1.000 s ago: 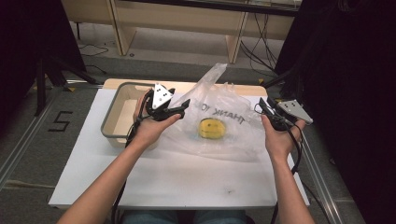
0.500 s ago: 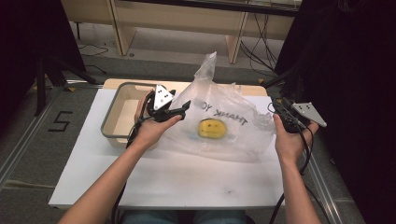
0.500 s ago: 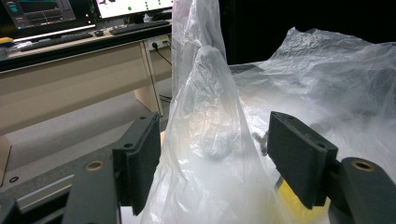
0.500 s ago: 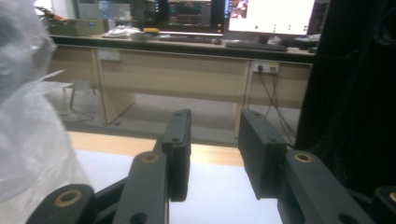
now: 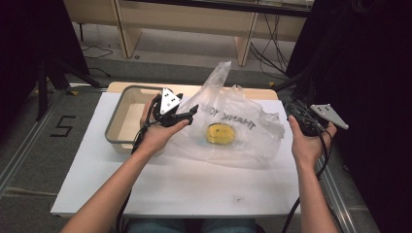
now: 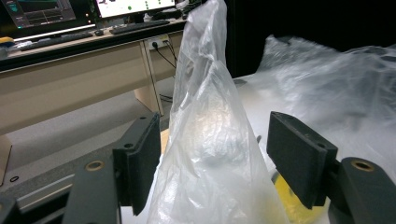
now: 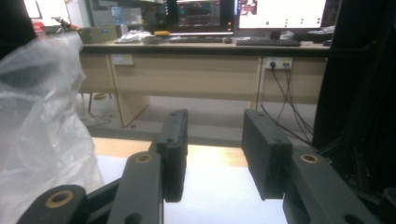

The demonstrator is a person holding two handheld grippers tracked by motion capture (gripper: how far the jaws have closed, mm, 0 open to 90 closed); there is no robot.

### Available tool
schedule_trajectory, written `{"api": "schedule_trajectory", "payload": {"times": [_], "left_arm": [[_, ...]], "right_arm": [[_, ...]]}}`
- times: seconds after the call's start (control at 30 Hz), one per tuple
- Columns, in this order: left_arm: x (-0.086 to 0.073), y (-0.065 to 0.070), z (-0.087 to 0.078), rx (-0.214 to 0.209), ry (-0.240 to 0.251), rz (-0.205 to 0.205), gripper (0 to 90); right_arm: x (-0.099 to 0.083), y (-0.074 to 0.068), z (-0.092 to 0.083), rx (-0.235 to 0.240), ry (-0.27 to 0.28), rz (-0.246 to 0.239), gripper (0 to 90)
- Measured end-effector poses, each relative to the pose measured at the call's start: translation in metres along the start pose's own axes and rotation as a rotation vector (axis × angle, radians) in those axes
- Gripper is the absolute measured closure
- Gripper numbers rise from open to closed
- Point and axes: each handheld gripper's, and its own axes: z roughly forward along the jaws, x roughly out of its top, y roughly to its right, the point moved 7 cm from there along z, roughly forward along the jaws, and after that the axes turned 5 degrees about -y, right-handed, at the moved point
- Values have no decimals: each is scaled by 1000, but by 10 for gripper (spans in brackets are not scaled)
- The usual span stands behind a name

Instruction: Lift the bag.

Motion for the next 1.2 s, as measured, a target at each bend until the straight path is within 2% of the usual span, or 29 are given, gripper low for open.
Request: {"api": "schedule_trajectory", "payload": {"times": [0.2,0.33,0.6,0.87,1.2], "left_arm": [[-1,0,1,-2,-2,1,348],[-2,0,0,0,-2,-2,348],[-8,-1,-2,-1,-13,-2,348],[-13,-3,-7,-7,-25,-8,346],[-19,-3,-14,-25,-48,0,341]], "right_arm": [[0,11,-5,-17,-6,-6,586],[-7,14,-9,-19,-28,-27,564],[-19,20,-18,-21,-40,-33,556],[-33,10,-19,30,-62,-65,540],[-39,-9,-20,119,-82,-108,527]]}}
